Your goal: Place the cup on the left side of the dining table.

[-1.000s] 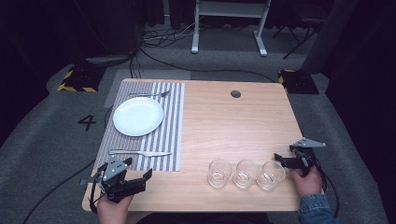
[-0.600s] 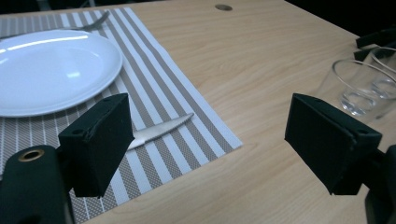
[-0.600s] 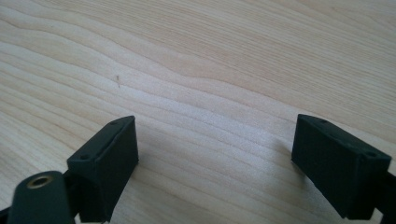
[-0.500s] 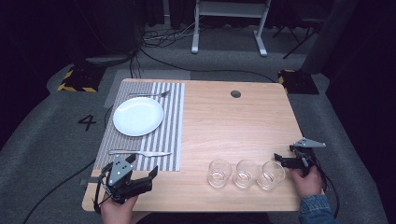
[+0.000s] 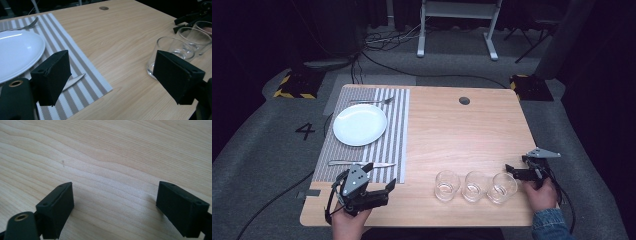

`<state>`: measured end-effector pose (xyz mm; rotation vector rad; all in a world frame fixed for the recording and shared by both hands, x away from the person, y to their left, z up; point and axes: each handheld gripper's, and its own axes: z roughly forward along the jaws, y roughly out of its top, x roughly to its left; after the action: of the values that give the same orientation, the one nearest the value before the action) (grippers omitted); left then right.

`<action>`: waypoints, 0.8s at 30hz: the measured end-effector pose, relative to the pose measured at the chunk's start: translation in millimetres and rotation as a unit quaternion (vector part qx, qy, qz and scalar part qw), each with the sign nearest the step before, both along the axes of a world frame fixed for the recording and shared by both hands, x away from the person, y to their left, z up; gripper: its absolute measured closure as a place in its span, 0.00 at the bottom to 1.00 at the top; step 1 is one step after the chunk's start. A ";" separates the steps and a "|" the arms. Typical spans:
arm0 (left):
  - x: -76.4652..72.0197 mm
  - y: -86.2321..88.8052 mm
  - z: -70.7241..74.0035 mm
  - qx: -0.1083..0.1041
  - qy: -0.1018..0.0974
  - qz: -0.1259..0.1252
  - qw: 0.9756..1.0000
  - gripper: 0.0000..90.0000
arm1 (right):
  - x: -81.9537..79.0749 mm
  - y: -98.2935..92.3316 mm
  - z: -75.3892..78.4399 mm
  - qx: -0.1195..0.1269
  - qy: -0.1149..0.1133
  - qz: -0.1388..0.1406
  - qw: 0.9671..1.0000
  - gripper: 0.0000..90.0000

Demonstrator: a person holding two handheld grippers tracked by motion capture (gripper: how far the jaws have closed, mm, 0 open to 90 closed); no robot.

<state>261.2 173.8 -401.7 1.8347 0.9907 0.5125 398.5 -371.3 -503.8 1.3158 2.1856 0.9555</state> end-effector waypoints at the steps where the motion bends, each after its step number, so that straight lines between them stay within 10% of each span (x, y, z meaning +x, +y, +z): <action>1: 3.3 -5.7 1.6 0.003 0.000 -0.010 1.000 0.17 | 0.0 0.0 0.0 0.000 0.000 0.000 1.000 0.16; 24: 41.7 -66.0 8.4 0.008 -0.004 -0.105 0.994 0.17 | 0.9 0.9 0.0 0.000 0.000 -0.001 1.000 0.16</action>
<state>303.0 107.8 -393.3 1.9234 0.7784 0.4006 399.4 -370.5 -503.8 1.3185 2.1834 0.9556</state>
